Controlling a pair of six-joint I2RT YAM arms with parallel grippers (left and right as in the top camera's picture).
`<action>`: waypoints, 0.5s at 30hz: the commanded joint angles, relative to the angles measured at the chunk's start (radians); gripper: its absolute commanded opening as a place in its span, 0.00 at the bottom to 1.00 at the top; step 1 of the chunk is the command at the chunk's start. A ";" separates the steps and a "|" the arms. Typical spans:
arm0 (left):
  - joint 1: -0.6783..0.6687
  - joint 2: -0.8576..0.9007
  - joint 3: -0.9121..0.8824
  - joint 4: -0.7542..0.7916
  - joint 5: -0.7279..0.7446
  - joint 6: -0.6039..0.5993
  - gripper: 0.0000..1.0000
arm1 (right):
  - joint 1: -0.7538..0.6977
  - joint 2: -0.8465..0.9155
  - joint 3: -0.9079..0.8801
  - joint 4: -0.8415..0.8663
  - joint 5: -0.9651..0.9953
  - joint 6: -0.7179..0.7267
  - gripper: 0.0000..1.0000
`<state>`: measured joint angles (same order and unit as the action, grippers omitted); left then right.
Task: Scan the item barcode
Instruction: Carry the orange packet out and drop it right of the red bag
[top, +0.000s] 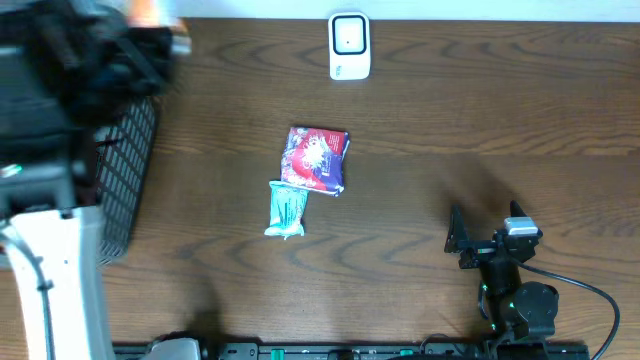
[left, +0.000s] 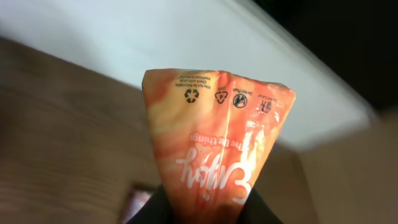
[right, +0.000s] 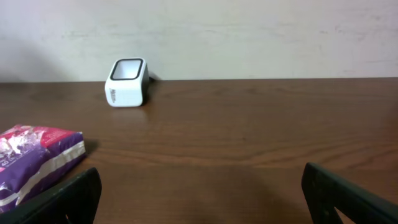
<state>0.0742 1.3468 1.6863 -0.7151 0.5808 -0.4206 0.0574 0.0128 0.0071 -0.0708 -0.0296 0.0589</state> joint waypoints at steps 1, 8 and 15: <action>-0.153 0.058 0.013 -0.030 0.036 0.073 0.07 | 0.006 -0.003 -0.002 -0.004 0.002 -0.012 0.99; -0.459 0.238 0.013 -0.142 0.010 0.073 0.07 | 0.006 -0.003 -0.002 -0.004 0.002 -0.012 0.99; -0.639 0.453 0.013 -0.194 -0.274 0.072 0.07 | 0.006 -0.003 -0.002 -0.004 0.002 -0.012 0.99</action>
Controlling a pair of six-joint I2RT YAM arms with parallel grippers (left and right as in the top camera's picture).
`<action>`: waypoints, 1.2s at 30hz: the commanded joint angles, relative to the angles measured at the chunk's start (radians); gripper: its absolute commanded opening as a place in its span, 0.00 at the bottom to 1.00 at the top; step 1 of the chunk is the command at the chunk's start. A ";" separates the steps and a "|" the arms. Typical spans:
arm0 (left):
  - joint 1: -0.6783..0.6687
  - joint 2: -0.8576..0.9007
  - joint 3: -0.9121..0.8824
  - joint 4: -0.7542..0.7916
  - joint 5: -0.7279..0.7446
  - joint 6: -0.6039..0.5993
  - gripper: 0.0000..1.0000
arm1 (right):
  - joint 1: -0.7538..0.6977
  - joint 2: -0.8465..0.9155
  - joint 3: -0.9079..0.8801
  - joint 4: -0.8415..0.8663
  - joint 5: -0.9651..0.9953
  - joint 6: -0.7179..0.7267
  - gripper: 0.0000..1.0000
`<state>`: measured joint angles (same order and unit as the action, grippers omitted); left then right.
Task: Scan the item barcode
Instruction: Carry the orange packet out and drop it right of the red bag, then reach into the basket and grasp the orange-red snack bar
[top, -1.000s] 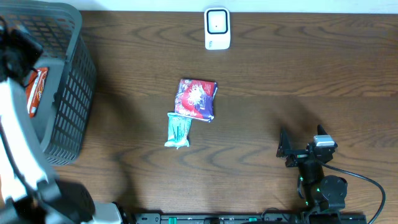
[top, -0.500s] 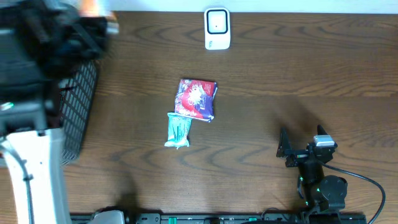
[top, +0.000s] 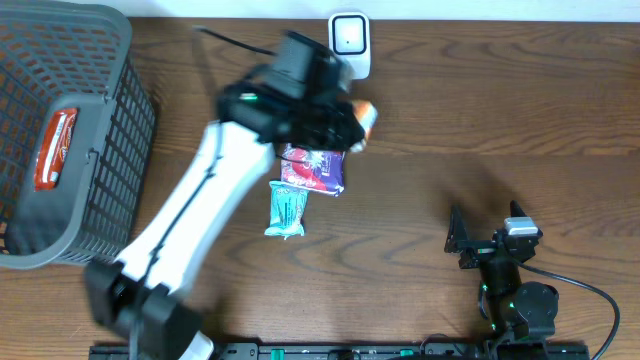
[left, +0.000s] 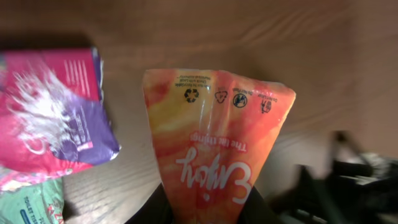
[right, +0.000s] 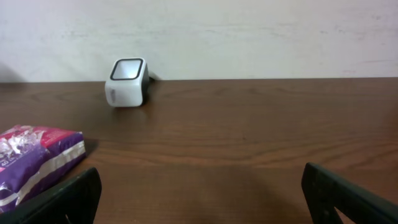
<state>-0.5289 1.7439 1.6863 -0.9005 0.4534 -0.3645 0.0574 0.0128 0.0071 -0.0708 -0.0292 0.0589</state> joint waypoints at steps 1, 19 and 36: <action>-0.055 0.091 0.013 -0.008 -0.161 0.016 0.07 | 0.006 -0.003 -0.002 -0.004 0.001 -0.012 0.99; -0.033 0.214 0.077 0.117 -0.227 0.016 0.78 | 0.006 -0.003 -0.002 -0.004 0.001 -0.012 0.99; 0.806 -0.252 0.099 0.176 -0.508 0.012 0.88 | 0.006 -0.003 -0.002 -0.004 0.001 -0.012 0.99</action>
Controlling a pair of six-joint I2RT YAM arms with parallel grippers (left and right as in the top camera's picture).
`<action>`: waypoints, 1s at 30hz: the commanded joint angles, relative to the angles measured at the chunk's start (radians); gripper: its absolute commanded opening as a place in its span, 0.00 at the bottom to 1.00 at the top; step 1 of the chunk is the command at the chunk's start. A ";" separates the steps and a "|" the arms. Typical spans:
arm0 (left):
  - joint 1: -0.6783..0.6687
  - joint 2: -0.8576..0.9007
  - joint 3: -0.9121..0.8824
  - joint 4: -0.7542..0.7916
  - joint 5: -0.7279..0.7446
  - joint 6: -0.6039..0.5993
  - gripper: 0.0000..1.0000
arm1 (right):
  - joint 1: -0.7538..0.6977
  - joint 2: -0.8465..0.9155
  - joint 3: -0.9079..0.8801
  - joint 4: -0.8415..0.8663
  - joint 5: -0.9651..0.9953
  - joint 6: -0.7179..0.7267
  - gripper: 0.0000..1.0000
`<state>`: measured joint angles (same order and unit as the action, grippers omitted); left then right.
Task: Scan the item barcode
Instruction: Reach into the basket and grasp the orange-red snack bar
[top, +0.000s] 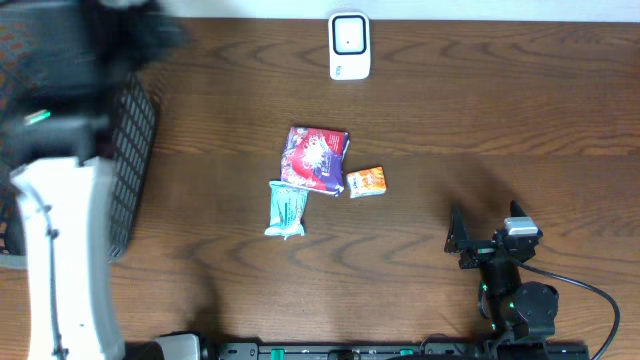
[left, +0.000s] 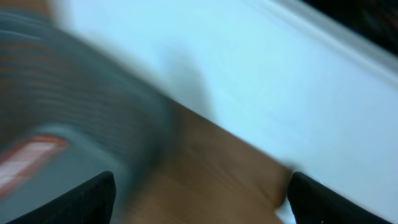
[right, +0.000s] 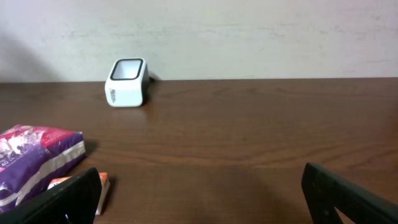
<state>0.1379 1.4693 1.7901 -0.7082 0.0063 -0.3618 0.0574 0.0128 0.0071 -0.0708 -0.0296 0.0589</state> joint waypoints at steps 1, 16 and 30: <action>0.195 0.030 -0.007 -0.023 -0.061 0.010 0.88 | 0.006 -0.003 -0.002 -0.004 0.002 -0.012 0.99; 0.434 0.408 -0.089 -0.034 -0.157 0.235 0.88 | 0.006 -0.003 -0.002 -0.004 0.002 -0.012 0.99; 0.434 0.627 -0.089 0.106 -0.109 0.472 0.89 | 0.006 -0.003 -0.002 -0.004 0.002 -0.012 0.99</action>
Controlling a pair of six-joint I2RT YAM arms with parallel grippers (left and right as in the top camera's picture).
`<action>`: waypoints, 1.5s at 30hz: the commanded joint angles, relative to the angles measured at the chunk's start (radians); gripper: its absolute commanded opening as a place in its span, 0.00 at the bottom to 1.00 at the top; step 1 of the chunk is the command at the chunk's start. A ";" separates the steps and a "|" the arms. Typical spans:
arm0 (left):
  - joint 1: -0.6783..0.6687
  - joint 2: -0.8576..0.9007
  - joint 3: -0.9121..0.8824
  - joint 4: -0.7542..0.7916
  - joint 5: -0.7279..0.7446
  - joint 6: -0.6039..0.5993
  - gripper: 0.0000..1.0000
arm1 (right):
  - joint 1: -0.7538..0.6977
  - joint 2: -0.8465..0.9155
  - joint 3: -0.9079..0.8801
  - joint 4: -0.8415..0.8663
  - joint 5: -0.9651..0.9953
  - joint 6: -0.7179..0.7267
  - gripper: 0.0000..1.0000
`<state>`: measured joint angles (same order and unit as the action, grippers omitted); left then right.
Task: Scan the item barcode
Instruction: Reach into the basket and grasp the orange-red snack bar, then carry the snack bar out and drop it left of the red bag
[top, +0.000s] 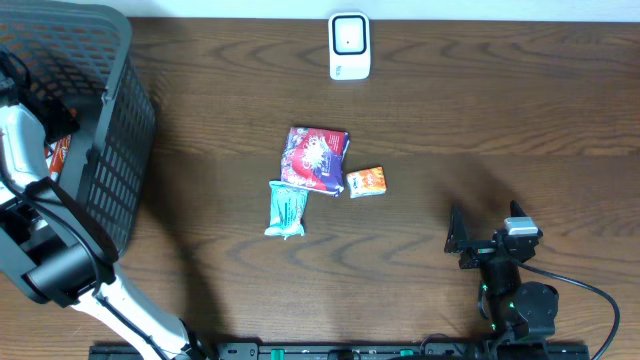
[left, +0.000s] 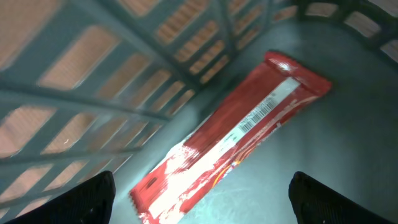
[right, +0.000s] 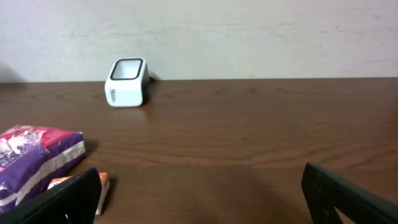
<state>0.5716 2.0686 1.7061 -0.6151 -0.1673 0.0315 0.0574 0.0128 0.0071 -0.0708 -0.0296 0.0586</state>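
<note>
A white barcode scanner (top: 349, 45) stands at the table's far edge and also shows in the right wrist view as scanner (right: 126, 82). A red packet (left: 233, 134) with a printed barcode lies flat on the floor of the grey basket (top: 110, 120). My left gripper (left: 200, 198) hangs open inside the basket just above that packet, holding nothing. My right gripper (right: 199, 199) rests open and empty near the table's front right, seen from above as gripper (top: 485, 225).
At mid-table lie a purple and pink packet (top: 316, 158), a small orange packet (top: 366, 181) beside it, and a green packet (top: 286, 208). The basket's mesh walls (left: 93, 68) surround the left gripper closely.
My left gripper was open outside the basket near the back wall. Now it is inside the basket, over the red packet. The right arm and the packets on the table are unchanged.
My left gripper was shut on the orange packet at the far left by the basket. Then it held that packet over the table beside the purple packet. Later the orange packet lay on the table and the gripper was open at the basket, now inside it.
</note>
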 joint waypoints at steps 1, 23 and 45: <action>0.000 0.039 -0.005 0.019 0.087 0.086 0.89 | 0.006 -0.003 -0.002 -0.004 0.002 -0.011 0.99; 0.002 0.175 -0.006 0.011 0.135 0.091 0.32 | 0.006 -0.003 -0.002 -0.004 0.002 -0.011 0.99; 0.000 -0.457 -0.005 0.011 0.443 -0.388 0.07 | 0.006 -0.003 -0.002 -0.004 0.002 -0.011 0.99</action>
<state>0.5732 1.7123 1.6840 -0.6167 0.1280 -0.2493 0.0574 0.0128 0.0071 -0.0704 -0.0296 0.0589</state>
